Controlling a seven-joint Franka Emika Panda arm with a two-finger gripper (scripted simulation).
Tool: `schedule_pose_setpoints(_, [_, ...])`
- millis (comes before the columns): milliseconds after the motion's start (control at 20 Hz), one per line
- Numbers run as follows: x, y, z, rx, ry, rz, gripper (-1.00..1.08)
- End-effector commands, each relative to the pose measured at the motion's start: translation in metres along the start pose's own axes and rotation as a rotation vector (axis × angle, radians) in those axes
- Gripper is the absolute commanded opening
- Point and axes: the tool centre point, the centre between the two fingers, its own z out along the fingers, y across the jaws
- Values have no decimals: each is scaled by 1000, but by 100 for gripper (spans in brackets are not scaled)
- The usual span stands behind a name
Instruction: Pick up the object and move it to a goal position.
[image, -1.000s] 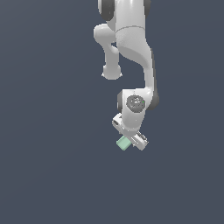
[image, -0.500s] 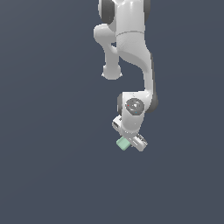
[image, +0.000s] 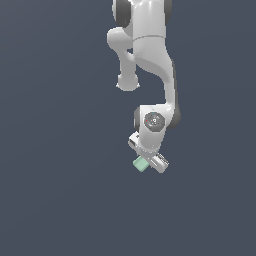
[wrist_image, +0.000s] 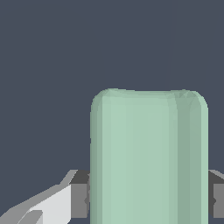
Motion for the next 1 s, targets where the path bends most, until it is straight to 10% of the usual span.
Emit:
schedule_pose_setpoints(0, [0, -2, -3, 1, 0, 0, -100])
schedule_pose_setpoints(950, [15, -66, -117, 0, 1, 0, -100])
